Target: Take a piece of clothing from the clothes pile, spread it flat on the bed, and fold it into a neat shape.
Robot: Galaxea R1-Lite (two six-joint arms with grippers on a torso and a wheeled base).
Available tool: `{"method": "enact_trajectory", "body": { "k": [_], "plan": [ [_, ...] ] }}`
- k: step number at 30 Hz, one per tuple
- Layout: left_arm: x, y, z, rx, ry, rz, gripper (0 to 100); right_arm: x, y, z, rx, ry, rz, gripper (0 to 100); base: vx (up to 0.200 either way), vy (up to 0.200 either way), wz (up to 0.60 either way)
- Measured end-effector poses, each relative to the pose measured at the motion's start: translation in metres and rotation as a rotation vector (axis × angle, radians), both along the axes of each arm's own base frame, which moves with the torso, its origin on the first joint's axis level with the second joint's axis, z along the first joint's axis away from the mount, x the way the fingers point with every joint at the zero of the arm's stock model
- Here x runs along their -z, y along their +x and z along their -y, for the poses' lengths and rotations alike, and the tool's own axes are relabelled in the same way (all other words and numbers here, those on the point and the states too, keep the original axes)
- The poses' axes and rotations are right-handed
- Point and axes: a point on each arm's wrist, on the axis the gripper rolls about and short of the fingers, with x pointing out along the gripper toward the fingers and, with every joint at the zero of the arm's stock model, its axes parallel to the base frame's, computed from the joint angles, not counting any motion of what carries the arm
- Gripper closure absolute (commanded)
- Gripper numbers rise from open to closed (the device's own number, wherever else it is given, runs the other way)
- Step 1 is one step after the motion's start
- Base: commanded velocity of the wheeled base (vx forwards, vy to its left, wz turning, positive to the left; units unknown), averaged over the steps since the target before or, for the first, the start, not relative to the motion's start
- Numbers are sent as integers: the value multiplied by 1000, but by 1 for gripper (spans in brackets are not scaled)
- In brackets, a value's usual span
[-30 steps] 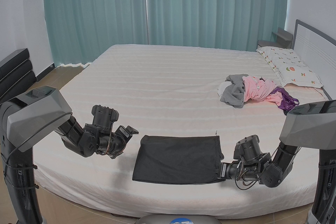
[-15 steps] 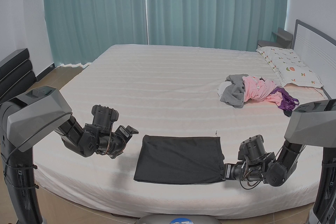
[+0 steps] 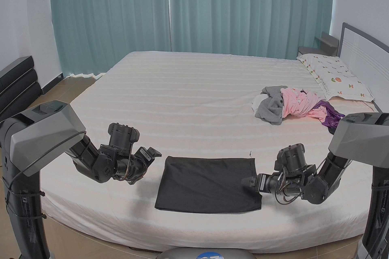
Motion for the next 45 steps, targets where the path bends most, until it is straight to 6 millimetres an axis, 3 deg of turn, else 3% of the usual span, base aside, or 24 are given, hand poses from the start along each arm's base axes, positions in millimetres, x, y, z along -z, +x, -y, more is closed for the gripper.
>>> {"method": "enact_trajectory", "body": {
  "k": [11,18,19,32,40,45],
  "plan": [
    [1,0,0,1,6,0,0,-7,74,-8,114,75,78,0,0,0,0],
    [2,0,1,1,9,0,0,8,99,-13,168,57,41,0,0,0,0],
    [2,0,1,2,9,-1,0,9,101,-13,171,55,42,100,0,0,0],
    [2,1,2,27,30,11,0,21,117,-11,227,32,50,100,0,0,0],
    [1,21,18,86,70,81,0,20,122,-5,268,59,54,100,0,0,0],
    [11,35,30,120,148,122,0,19,124,-1,288,60,60,100,0,0,0]
  ]
}}
